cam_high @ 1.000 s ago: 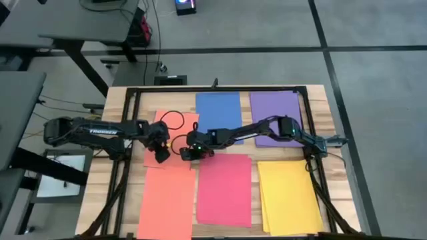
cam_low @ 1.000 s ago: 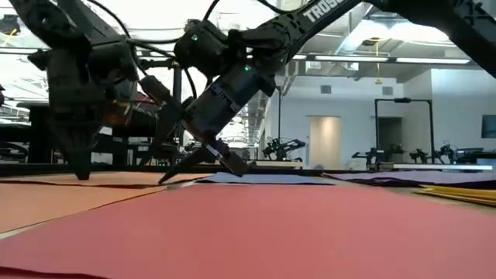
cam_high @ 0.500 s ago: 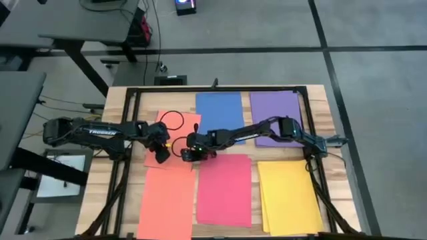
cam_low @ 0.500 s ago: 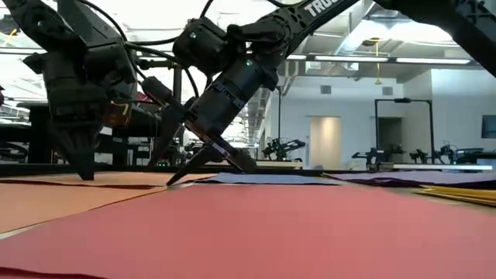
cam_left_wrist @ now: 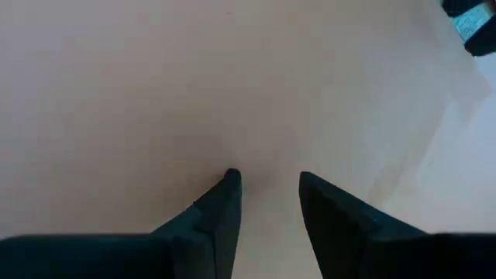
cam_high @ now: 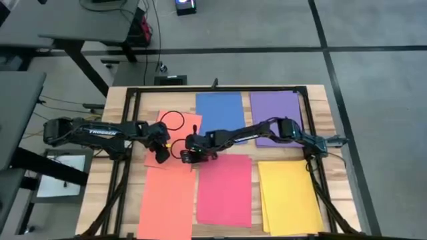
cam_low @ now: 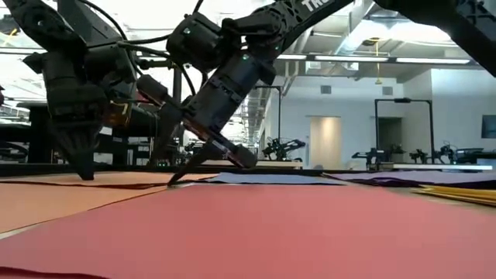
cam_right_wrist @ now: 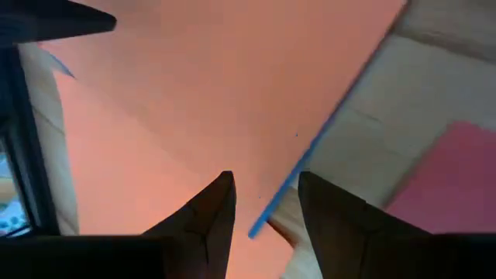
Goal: Organize paper
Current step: Stack the orange paper on the bottom left light orange papers
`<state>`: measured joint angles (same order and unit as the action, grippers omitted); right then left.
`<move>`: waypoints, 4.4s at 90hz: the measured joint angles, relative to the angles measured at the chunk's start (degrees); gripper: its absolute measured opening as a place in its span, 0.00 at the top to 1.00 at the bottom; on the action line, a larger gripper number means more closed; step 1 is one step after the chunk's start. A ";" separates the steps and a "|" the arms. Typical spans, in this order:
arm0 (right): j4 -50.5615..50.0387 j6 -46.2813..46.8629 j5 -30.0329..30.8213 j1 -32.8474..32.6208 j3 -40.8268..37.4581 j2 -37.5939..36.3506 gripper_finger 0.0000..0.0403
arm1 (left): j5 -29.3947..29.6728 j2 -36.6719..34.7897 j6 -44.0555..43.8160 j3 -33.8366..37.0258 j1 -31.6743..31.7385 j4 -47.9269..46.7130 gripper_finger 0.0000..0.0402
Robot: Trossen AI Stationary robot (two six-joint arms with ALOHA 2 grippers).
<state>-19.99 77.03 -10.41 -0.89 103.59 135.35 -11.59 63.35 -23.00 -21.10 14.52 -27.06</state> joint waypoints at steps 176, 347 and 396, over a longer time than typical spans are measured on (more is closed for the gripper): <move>13.20 7.19 -10.38 0.55 0.07 -1.88 0.66 | -1.69 0.02 -0.13 0.07 0.02 0.06 0.71; 6.09 7.71 4.22 -2.05 0.00 0.98 0.66 | -2.91 0.04 0.04 0.09 0.00 0.45 0.71; 10.11 4.07 4.49 -0.55 0.07 0.98 0.66 | -2.91 0.04 0.68 0.09 0.00 0.43 0.71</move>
<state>-9.87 81.10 -5.93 -1.43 103.66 136.33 -14.50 63.40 -22.33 -21.02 14.52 -26.63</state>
